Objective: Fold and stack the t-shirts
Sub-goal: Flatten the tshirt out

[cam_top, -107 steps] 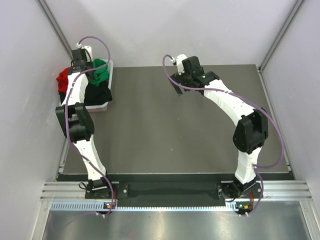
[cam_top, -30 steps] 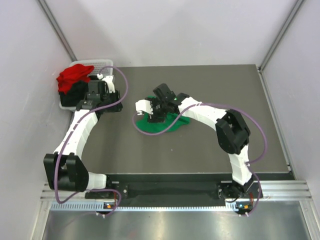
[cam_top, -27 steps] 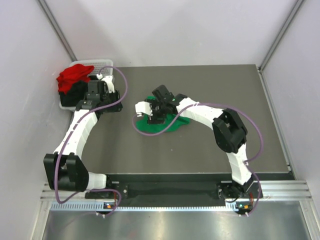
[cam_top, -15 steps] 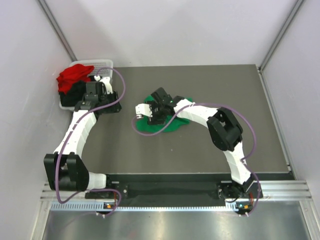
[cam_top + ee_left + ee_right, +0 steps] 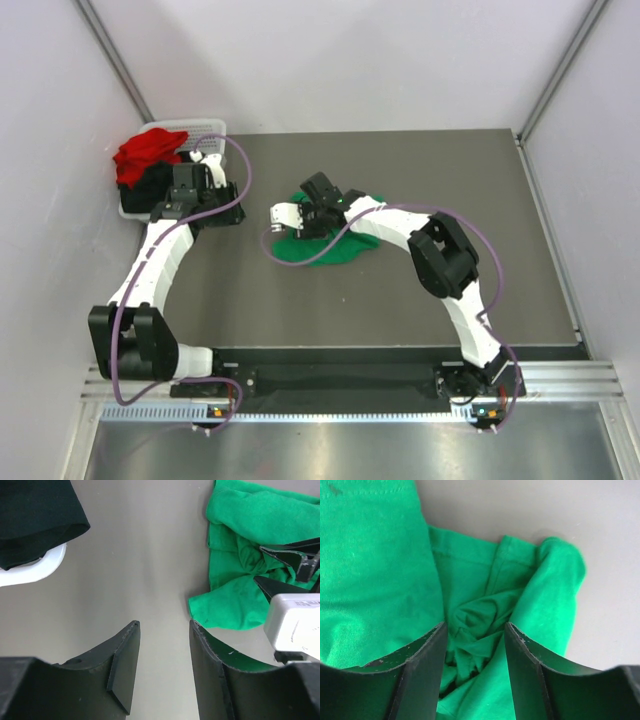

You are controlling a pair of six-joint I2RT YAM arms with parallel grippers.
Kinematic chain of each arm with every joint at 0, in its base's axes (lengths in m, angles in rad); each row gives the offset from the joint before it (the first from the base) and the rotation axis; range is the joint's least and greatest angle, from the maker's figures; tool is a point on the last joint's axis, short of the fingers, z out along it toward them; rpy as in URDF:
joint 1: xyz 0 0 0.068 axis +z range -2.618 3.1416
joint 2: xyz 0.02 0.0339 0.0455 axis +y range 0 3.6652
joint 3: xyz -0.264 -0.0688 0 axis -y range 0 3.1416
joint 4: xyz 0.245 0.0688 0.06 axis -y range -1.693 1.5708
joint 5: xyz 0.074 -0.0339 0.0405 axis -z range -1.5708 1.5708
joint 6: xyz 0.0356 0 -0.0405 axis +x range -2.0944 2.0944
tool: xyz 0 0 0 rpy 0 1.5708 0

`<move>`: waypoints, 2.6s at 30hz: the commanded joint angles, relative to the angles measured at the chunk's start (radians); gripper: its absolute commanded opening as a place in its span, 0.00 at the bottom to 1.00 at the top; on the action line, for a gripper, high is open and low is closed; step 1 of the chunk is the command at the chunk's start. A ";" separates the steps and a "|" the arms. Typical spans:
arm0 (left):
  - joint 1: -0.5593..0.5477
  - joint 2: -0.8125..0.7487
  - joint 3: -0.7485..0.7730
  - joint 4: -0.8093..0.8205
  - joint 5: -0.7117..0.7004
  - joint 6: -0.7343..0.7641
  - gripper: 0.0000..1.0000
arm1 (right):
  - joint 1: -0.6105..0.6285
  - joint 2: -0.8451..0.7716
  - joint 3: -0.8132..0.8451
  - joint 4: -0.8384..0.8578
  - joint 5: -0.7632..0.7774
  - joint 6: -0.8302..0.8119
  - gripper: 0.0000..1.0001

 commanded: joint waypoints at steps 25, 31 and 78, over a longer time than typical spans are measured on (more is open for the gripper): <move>-0.008 0.155 0.096 0.069 0.095 0.002 0.50 | -0.118 -0.314 0.241 0.357 0.302 0.012 0.00; -0.070 0.262 0.159 0.071 0.095 0.059 0.49 | -0.159 -0.494 0.165 0.451 0.396 -0.089 0.00; -0.232 0.801 0.667 -0.176 0.058 0.378 0.36 | -0.325 -0.624 -0.469 0.291 0.448 0.141 0.00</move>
